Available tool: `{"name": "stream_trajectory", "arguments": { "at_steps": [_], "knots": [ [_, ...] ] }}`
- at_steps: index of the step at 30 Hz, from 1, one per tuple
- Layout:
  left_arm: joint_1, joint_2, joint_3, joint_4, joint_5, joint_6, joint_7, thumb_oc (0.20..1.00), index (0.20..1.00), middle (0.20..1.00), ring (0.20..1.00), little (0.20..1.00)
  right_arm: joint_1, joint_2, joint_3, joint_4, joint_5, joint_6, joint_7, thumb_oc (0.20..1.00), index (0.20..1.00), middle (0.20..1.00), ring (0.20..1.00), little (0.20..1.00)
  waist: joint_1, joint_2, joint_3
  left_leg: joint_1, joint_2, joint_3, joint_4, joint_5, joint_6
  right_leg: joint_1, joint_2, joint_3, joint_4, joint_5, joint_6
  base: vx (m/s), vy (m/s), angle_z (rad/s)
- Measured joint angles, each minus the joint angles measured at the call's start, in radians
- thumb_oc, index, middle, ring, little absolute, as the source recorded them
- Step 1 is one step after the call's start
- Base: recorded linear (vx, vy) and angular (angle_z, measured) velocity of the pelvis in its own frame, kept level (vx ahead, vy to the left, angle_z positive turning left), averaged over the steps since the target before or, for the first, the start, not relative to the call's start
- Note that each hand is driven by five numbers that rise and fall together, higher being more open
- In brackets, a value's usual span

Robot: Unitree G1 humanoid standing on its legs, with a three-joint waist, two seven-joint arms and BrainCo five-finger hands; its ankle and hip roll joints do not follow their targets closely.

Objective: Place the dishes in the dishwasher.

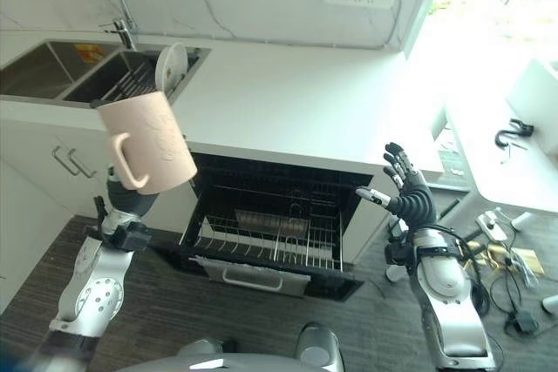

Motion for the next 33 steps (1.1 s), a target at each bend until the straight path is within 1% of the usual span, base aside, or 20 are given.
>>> {"name": "stream_trajectory", "arguments": {
  "at_steps": [1, 2, 3, 4, 5, 6, 7, 8, 9, 10, 11, 12, 13, 14, 16, 18, 21, 25, 33],
  "knots": [
    [-0.002, -0.001, -0.003, 0.0, 0.013, 0.0, 0.007, 0.2, 0.2, 0.2, 0.2, 0.2, -0.001, 0.0, 0.001, -0.012, 0.026, -0.001, 0.005, 1.0, 1.0, 1.0, 1.0, 1.0, 0.0, -0.01, -0.001, 0.011, -0.002, 0.0, -0.014, 0.013, 0.004, 0.001, -0.01, 0.003, -0.002, 0.01, 0.003, -0.03, -0.207, 0.08],
    [-0.003, -0.003, -0.014, -0.001, 0.019, -0.004, 0.018, 0.2, 0.2, 0.2, 0.2, 0.2, -0.006, 0.003, 0.009, -0.019, 0.064, -0.003, 0.011, 1.0, 1.0, 1.0, 1.0, 1.0, 0.005, -0.016, -0.002, 0.022, 0.0, -0.003, -0.032, 0.029, 0.0, 0.006, -0.012, 0.004, -0.021, 0.025, 0.01, -0.02, -0.197, 0.11],
    [-0.003, -0.009, -0.023, 0.0, 0.041, -0.006, 0.023, 0.2, 0.2, 0.2, 0.2, 0.2, -0.019, 0.015, 0.022, -0.013, 0.088, -0.003, 0.015, 1.0, 1.0, 1.0, 1.0, 1.0, 0.007, -0.02, -0.004, 0.027, 0.002, -0.009, -0.051, 0.045, -0.01, 0.009, -0.007, 0.008, -0.03, 0.05, 0.006, -0.02, -0.152, 0.24],
    [-0.012, -0.014, -0.045, 0.005, 0.059, -0.009, 0.03, 0.2, 0.2, 0.2, 0.2, 0.2, -0.034, 0.017, 0.03, -0.004, 0.095, -0.003, 0.016, 1.0, 1.0, 1.0, 1.0, 1.0, 0.004, -0.019, -0.003, 0.027, 0.012, -0.016, -0.062, 0.058, -0.02, 0.027, 0.006, -0.01, -0.04, 0.066, -0.012, -0.01, -0.139, 0.32],
    [-0.021, -0.01, -0.074, 0.005, 0.08, -0.01, 0.041, 0.2, 0.2, 0.2, 0.2, 0.2, -0.042, 0.013, 0.034, 0.005, 0.096, -0.001, 0.015, 1.0, 1.0, 1.0, 1.0, 1.0, 0.004, -0.005, -0.005, 0.029, 0.02, -0.021, -0.084, 0.075, -0.028, 0.03, 0.016, -0.03, -0.042, 0.06, -0.019, -0.01, -0.122, 0.29],
    [-0.022, -0.011, -0.079, 0.002, 0.094, -0.011, 0.042, 0.2, 0.2, 0.2, 0.2, 0.2, -0.045, 0.008, 0.037, 0.005, 0.106, 0.0, 0.014, 1.0, 1.0, 1.0, 1.0, 1.0, 0.006, 0.001, -0.007, 0.032, 0.023, -0.02, -0.099, 0.087, -0.03, 0.026, 0.02, -0.032, -0.037, 0.054, -0.029, 0.0, -0.083, 0.22],
    [-0.022, -0.012, -0.081, -0.006, 0.101, -0.015, 0.046, 0.2, 0.2, 0.2, 0.2, 0.2, -0.052, -0.005, 0.042, 0.005, 0.126, 0.002, 0.014, 1.0, 1.0, 1.0, 1.0, 1.0, 0.007, 0.012, -0.008, 0.045, 0.031, -0.004, -0.128, 0.106, -0.031, 0.02, 0.027, -0.037, -0.023, 0.041, -0.044, 0.01, -0.096, 0.12],
    [-0.022, -0.012, -0.081, -0.008, 0.115, -0.021, 0.064, 0.2, 0.2, 0.2, 0.2, 0.2, -0.054, -0.013, 0.042, 0.006, 0.135, 0.006, 0.013, 1.0, 1.0, 1.0, 1.0, 1.0, 0.009, 0.011, -0.007, 0.062, 0.037, 0.005, -0.15, 0.119, -0.034, 0.019, 0.032, -0.042, -0.014, 0.026, -0.053, 0.01, -0.089, 0.07],
    [-0.022, -0.012, -0.08, -0.008, 0.117, -0.027, 0.072, 0.2, 0.2, 0.2, 0.2, 0.2, -0.054, -0.013, 0.041, 0.006, 0.151, 0.006, 0.01, 1.0, 1.0, 1.0, 1.0, 1.0, 0.01, 0.021, -0.013, 0.064, 0.048, 0.008, -0.154, 0.119, -0.033, 0.02, 0.042, -0.048, -0.003, 0.013, -0.056, 0.01, -0.11, -0.01],
    [-0.021, -0.011, -0.074, -0.008, 0.127, -0.032, 0.084, 0.2, 0.2, 0.2, 0.2, 0.2, -0.054, -0.012, 0.041, 0.006, 0.173, 0.007, 0.012, 1.0, 1.0, 1.0, 1.0, 1.0, 0.006, 0.023, -0.025, 0.065, 0.053, 0.006, -0.163, 0.125, -0.041, 0.004, 0.05, -0.043, 0.02, -0.006, -0.062, 0.0, -0.095, -0.09],
    [-0.022, -0.011, -0.071, -0.008, 0.134, -0.039, 0.093, 0.2, 0.2, 0.2, 0.2, 0.2, -0.057, -0.013, 0.04, 0.006, 0.191, 0.007, 0.014, 1.0, 1.0, 1.0, 1.0, 1.0, 0.007, 0.025, -0.035, 0.065, 0.056, 0.007, -0.168, 0.128, -0.043, -0.009, 0.051, -0.036, 0.038, -0.017, -0.077, 0.0, -0.088, -0.15],
    [-0.022, -0.011, -0.068, -0.008, 0.137, -0.042, 0.105, 0.2, 0.2, 0.2, 0.2, 0.2, -0.06, -0.013, 0.04, 0.005, 0.204, 0.008, 0.017, 1.0, 1.0, 1.0, 1.0, 1.0, 0.006, 0.027, -0.038, 0.066, 0.062, 0.008, -0.167, 0.134, -0.046, -0.016, 0.061, -0.033, 0.051, -0.026, -0.079, -0.01, -0.086, -0.23],
    [-0.021, -0.012, -0.068, -0.008, 0.165, -0.046, 0.121, 0.2, 0.2, 0.2, 0.2, 0.2, -0.061, -0.013, 0.041, 0.004, 0.233, 0.014, 0.028, 1.0, 1.0, 1.0, 1.0, 1.0, 0.007, 0.026, -0.049, 0.068, 0.074, 0.014, -0.167, 0.143, -0.056, -0.027, 0.068, -0.029, 0.069, -0.038, -0.091, 0.0, -0.089, -0.2],
    [-0.022, -0.012, -0.068, -0.008, 0.193, -0.056, 0.13, 0.2, 0.2, 0.2, 0.2, 0.2, -0.066, -0.019, 0.047, -0.007, 0.241, 0.014, 0.047, 1.0, 1.0, 1.0, 1.0, 1.0, 0.006, 0.037, -0.059, 0.069, 0.086, 0.021, -0.167, 0.153, -0.056, -0.033, 0.08, -0.029, 0.079, -0.04, -0.095, -0.01, -0.105, -0.15],
    [-0.023, -0.011, -0.068, -0.008, 0.23, -0.074, 0.143, 0.2, 0.2, 0.2, 0.2, 0.2, -0.08, -0.054, 0.052, -0.015, 0.262, 0.021, 0.084, 1.0, 1.0, 1.0, 1.0, 1.0, 0.006, 0.036, -0.065, 0.075, 0.091, 0.023, -0.174, 0.159, -0.061, -0.036, 0.092, -0.026, 0.086, -0.047, -0.106, -0.01, -0.075, -0.08],
    [-0.034, -0.01, -0.069, -0.006, 0.283, -0.09, 0.159, 0.2, 0.2, 0.2, 0.2, 0.2, -0.12, -0.079, 0.071, -0.033, 0.288, 0.027, 0.097, 1.0, 1.0, 1.0, 1.0, 1.0, 0.005, 0.036, -0.078, 0.077, 0.091, 0.029, -0.186, 0.164, -0.069, -0.047, 0.087, -0.02, 0.091, -0.05, -0.109, 0.0, -0.014, -0.09],
    [-0.065, -0.007, -0.09, -0.004, 0.343, -0.121, 0.161, 0.2, 0.2, 0.2, 0.2, 0.2, -0.16, -0.083, 0.106, -0.052, 0.313, 0.033, 0.141, 1.0, 1.0, 1.0, 1.0, 1.0, 0.006, 0.033, -0.098, 0.076, 0.088, 0.029, -0.199, 0.164, -0.066, -0.054, 0.084, -0.02, 0.095, -0.052, -0.11, 0.0, 0.0, 0.0],
    [-0.066, -0.007, -0.111, -0.003, 0.365, -0.132, 0.161, 0.2, 0.2, 0.2, 0.2, 0.2, -0.162, -0.089, 0.146, -0.054, 0.312, 0.041, 0.161, 1.0, 1.0, 1.0, 1.0, 1.0, 0.009, 0.04, -0.119, 0.076, 0.082, 0.034, -0.2, 0.164, -0.065, -0.06, 0.082, -0.007, 0.098, -0.052, -0.11, 0.0, -0.003, -0.03],
    [-0.097, -0.001, -0.199, 0.008, 0.432, -0.132, 0.183, 0.2, 0.2, 0.2, 0.2, 0.2, -0.226, -0.1, 0.198, -0.054, 0.31, 0.054, 0.164, 1.0, 1.0, 1.0, 1.0, 1.0, 0.015, 0.039, -0.122, 0.076, 0.08, 0.04, -0.202, 0.165, -0.065, -0.064, 0.082, -0.001, 0.099, -0.051, -0.108, 0.0, 0.0, 0.0]
  ]
}}
